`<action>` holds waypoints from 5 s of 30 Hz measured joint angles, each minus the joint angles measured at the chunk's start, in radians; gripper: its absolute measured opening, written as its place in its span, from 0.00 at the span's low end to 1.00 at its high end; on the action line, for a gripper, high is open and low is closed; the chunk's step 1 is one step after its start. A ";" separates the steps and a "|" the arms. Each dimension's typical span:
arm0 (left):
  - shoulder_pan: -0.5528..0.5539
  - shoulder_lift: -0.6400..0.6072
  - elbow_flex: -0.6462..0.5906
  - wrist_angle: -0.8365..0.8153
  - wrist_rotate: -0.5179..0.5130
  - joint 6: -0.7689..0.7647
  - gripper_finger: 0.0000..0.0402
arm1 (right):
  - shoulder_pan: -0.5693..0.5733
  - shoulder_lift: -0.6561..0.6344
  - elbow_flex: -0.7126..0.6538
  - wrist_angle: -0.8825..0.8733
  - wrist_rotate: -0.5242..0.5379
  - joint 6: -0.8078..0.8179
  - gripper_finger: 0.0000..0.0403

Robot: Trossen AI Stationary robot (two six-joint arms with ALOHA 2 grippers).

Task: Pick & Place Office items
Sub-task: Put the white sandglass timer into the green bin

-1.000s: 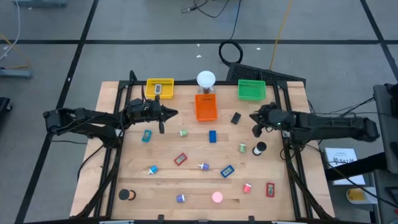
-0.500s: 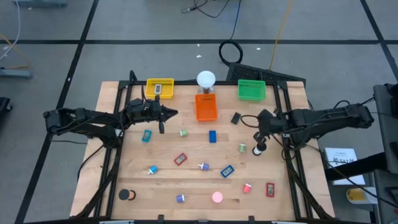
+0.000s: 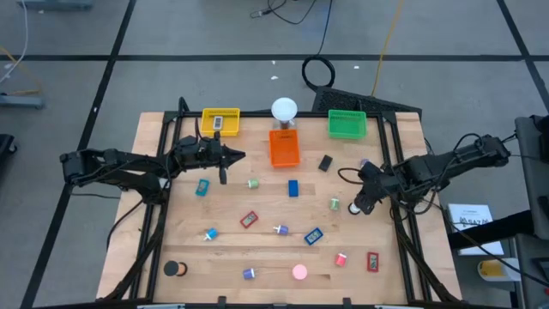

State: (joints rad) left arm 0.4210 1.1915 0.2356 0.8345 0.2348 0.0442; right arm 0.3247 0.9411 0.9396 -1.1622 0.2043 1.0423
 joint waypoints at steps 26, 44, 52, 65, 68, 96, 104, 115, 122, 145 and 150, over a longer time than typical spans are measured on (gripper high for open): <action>0.000 0.000 0.000 0.000 0.000 0.000 0.08 | 0.194 0.182 0.088 -0.103 -0.051 0.148 0.74; 0.000 0.000 0.000 0.000 0.000 0.000 0.08 | 0.210 0.182 -0.041 -0.043 0.034 0.116 0.78; 0.000 0.000 0.000 0.000 0.000 0.000 0.08 | 0.193 0.182 -0.100 0.033 0.057 0.069 0.78; 0.000 0.000 0.000 -0.001 0.000 0.000 0.08 | 0.108 0.182 -0.181 0.132 0.056 -0.031 0.61; 0.000 0.000 0.000 0.000 0.000 0.000 0.08 | 0.099 0.182 -0.184 0.154 0.056 -0.051 0.53; 0.000 0.000 0.000 0.000 0.000 0.000 0.08 | -0.393 0.178 0.077 0.090 0.107 -0.454 0.50; 0.000 0.000 0.000 0.000 0.000 -0.005 0.08 | -0.857 0.189 0.091 0.209 0.015 -0.738 0.51; 0.000 0.000 0.000 0.000 0.000 -0.005 0.08 | -1.210 0.331 0.092 0.512 -0.125 -0.977 0.50; 0.000 0.000 0.000 0.000 0.000 -0.004 0.08 | -1.259 0.500 0.154 0.517 -0.117 -1.034 0.50; 0.000 0.000 0.000 0.000 0.000 -0.008 0.08 | -1.358 0.563 0.189 0.518 -0.101 -1.111 0.50; 0.000 0.000 0.000 0.000 0.000 -0.008 0.08 | -1.358 0.563 0.174 0.539 -0.101 -1.108 0.51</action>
State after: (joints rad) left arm 0.4210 1.1912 0.2359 0.8341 0.2345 0.0360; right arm -1.0332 1.5040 1.1132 -0.6228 0.1030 -0.0662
